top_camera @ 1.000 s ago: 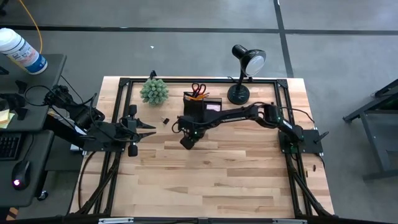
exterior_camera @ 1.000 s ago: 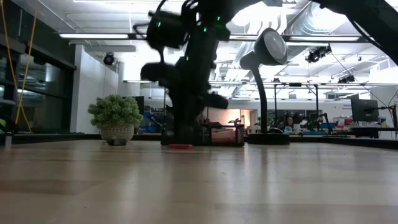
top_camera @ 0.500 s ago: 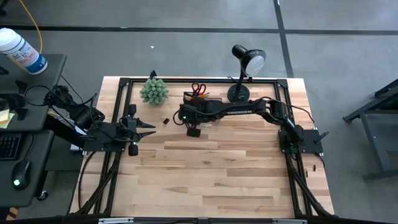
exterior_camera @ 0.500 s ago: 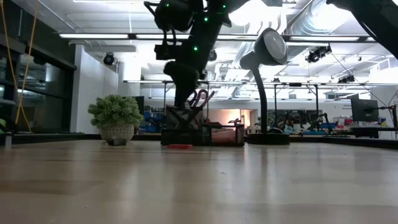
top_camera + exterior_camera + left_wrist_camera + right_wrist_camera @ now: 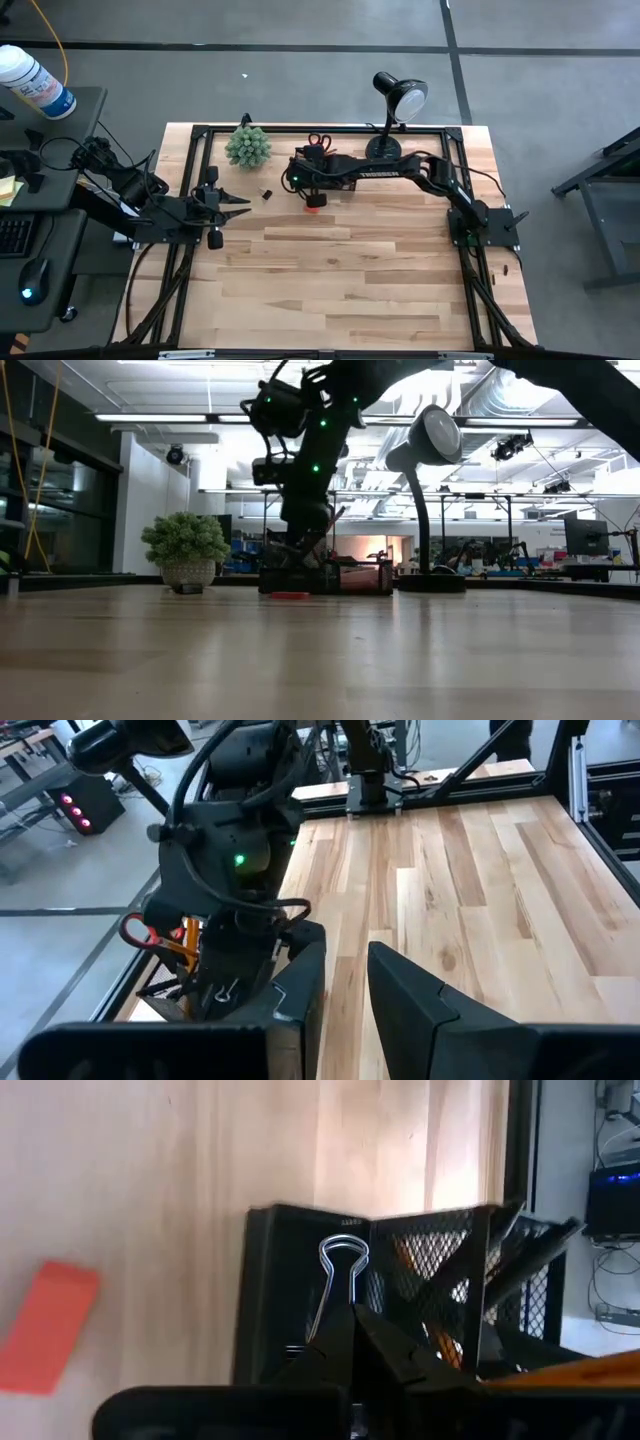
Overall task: Pick and place office supplies into organizer
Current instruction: Put the bottom binder clip into the desk organizer, then put the binder clip into the desk organizer
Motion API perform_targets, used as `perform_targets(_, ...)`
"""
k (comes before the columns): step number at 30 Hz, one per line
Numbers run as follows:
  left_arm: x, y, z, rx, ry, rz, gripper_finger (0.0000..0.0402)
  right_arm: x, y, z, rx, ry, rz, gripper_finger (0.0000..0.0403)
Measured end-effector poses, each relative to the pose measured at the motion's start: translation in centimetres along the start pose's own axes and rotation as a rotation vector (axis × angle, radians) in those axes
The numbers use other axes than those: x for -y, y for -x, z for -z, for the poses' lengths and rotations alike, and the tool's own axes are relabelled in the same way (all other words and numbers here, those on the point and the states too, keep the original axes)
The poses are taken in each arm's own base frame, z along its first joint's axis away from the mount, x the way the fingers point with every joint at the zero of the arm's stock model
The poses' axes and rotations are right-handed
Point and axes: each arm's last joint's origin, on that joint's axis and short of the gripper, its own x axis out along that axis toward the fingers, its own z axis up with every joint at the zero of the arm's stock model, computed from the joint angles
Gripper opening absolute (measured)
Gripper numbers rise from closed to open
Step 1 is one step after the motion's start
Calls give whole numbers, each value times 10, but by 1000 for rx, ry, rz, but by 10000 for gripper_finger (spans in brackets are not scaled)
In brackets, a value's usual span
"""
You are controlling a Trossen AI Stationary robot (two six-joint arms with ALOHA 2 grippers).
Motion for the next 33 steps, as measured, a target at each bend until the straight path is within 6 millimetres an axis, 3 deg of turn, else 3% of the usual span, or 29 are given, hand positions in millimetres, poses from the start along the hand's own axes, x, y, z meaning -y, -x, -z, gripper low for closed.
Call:
perform_targets(13,0,0,0,3,2,-17,69,7,-9,7,-42,15,-20,3)
perform_targets(25,0,0,0,3,1,-17,69,7,-8,8,-68,10,42,120)
perform_targets(28,-1,0,1,-3,-3,-17,69,3,4,2,-77,-5,8,130)
perform_targets(33,-1,0,4,-32,-7,-20,69,-13,41,-16,-44,-65,-146,124)
